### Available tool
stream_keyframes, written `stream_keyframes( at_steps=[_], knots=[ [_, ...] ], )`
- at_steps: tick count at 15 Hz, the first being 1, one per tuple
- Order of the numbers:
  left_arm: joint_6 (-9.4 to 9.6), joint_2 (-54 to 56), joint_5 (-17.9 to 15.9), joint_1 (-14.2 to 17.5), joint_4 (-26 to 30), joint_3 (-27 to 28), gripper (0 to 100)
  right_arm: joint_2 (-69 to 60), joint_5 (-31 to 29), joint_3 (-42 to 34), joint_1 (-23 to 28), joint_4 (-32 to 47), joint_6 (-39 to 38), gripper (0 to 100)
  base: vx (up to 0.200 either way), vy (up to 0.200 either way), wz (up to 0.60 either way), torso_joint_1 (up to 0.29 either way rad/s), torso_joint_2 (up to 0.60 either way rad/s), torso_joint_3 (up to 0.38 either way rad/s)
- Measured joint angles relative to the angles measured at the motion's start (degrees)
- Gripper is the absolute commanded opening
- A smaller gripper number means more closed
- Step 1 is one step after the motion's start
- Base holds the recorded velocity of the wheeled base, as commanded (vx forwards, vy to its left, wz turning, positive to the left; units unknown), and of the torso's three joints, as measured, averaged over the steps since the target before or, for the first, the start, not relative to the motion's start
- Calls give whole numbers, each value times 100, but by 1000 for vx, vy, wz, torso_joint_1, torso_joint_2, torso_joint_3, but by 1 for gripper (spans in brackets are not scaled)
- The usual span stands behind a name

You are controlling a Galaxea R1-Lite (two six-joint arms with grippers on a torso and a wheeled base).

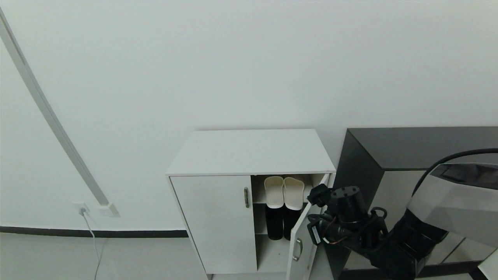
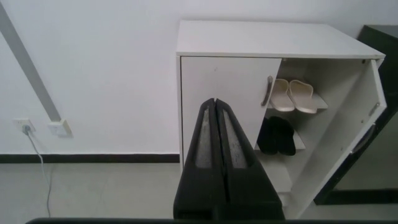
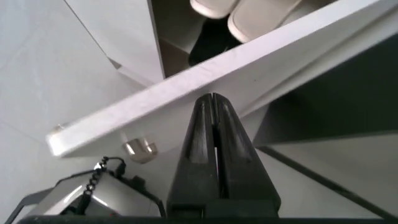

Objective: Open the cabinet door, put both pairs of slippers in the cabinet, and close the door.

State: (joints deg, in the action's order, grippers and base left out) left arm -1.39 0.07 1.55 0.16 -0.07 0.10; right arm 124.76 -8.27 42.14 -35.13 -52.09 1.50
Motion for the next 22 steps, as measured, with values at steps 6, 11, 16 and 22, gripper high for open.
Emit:
stream_keyframes(
  at_steps=[6, 11, 16, 22],
  knots=[
    [0, 0, 0, -2, 0, 0, 0, 716, -7, 989, 2, -65, -152, 0, 0, 0, 0, 0, 0, 0],
    [0, 0, 0, -2, 0, 0, 0, 1367, 41, 1971, 101, -73, -152, 0, 0, 0, 0, 0, 0, 0],
    [0, 0, 1, -2, 0, 0, 0, 1904, 233, 2787, 322, -67, -150, 0, 0, 0, 0, 0, 0, 0],
    [0, 0, 1, 0, 0, 0, 0, 2221, 236, 3277, 499, -7, -150, 0, 0, 0, 0, 0, 0, 0]
  ],
)
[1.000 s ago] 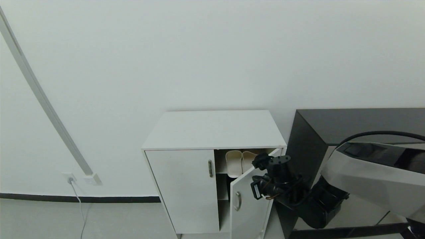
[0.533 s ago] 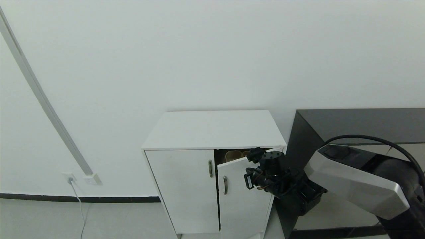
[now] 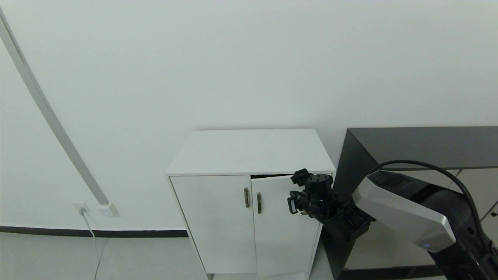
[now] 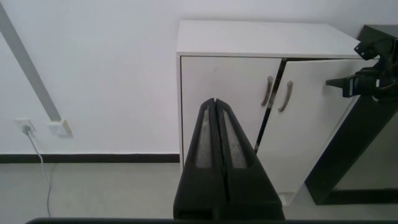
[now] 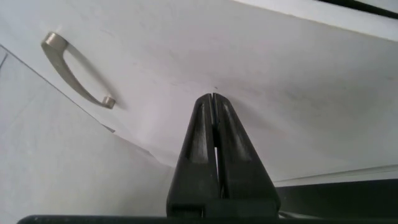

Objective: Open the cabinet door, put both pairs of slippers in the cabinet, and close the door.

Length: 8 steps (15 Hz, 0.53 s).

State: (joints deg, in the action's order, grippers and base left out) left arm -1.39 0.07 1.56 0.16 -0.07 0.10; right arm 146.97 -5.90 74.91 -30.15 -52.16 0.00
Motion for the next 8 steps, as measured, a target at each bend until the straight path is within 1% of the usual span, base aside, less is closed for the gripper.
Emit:
stream_keyframes(
  at_steps=[8],
  knots=[
    [0, 0, -1, -2, 0, 0, 0, 176, 0, 375, 155, 74, 0, 0, 0, 0, 0, 0, 0, 0]
  ],
)
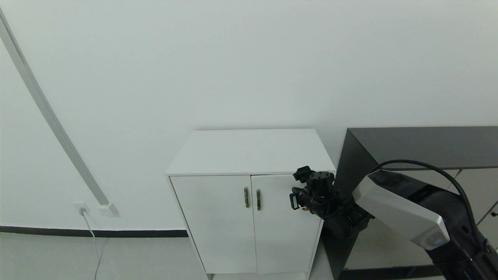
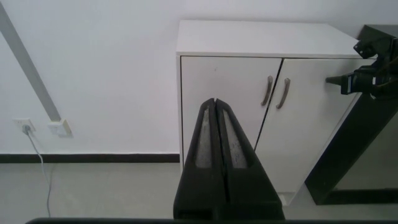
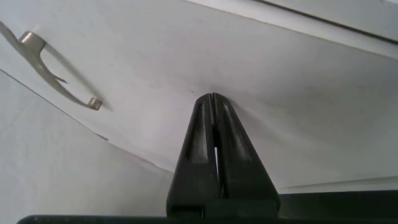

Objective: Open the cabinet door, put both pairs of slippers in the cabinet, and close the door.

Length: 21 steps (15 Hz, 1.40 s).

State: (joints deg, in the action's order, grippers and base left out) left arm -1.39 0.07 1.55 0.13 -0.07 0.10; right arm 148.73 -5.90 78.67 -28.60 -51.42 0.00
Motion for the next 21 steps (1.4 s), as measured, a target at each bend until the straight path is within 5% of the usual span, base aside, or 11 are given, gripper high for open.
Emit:
stream_keyframes(
  at_steps=[12, 21],
  knots=[
    [0, 0, 1, 2, 0, 0, 0, -18, -9, -118, 27, 33, -207, 0, 0, 0, 0, 0, 0, 0],
    [0, 0, 1, 2, 0, 0, 0, -1992, -162, -3763, 101, -1604, -336, 0, 0, 0, 0, 0, 0, 0]
  ],
)
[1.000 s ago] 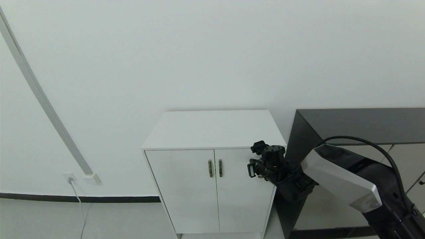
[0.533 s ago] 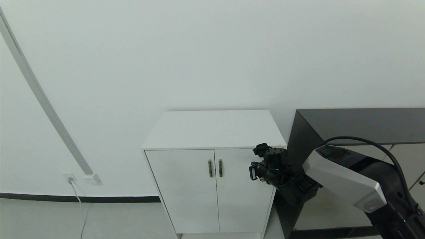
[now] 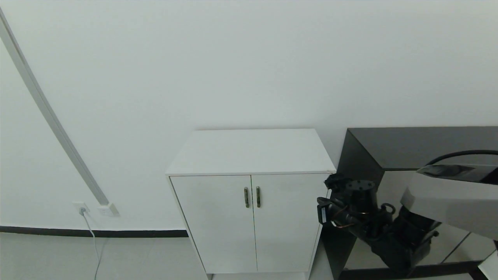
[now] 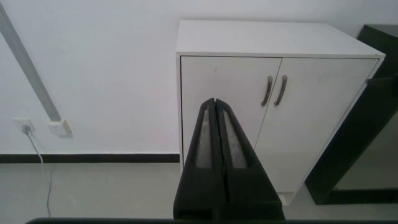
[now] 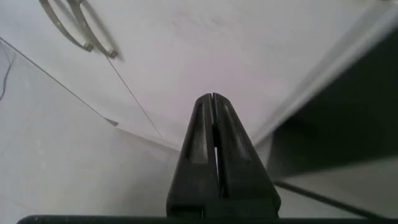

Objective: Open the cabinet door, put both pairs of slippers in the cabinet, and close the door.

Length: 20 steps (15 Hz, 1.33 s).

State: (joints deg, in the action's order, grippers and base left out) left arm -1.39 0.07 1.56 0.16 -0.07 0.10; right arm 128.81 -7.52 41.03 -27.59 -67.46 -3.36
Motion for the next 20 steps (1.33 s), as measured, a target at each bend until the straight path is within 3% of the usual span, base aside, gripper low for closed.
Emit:
stream_keyframes(
  at_steps=[4, 8, 12, 20],
  knots=[
    [0, 0, 0, 0, 0, 0, 0, -1442, -262, -2083, 361, -641, 33, 0, 0, 0, 0, 0, 0, 0],
    [2, 0, 0, 5, 0, 0, 0, -2898, -304, -3694, 979, -709, 28, 0, 0, 0, 0, 0, 0, 0],
    [0, 0, -1, -2, 0, 0, 0, -4461, -191, -4052, 1406, 717, -9, 0, 0, 0, 0, 0, 0, 0],
    [2, 0, -1, -2, 0, 0, 0, -7803, 230, -4103, 1514, 4387, 77, 0, 0, 0, 0, 0, 0, 0]
  ],
)
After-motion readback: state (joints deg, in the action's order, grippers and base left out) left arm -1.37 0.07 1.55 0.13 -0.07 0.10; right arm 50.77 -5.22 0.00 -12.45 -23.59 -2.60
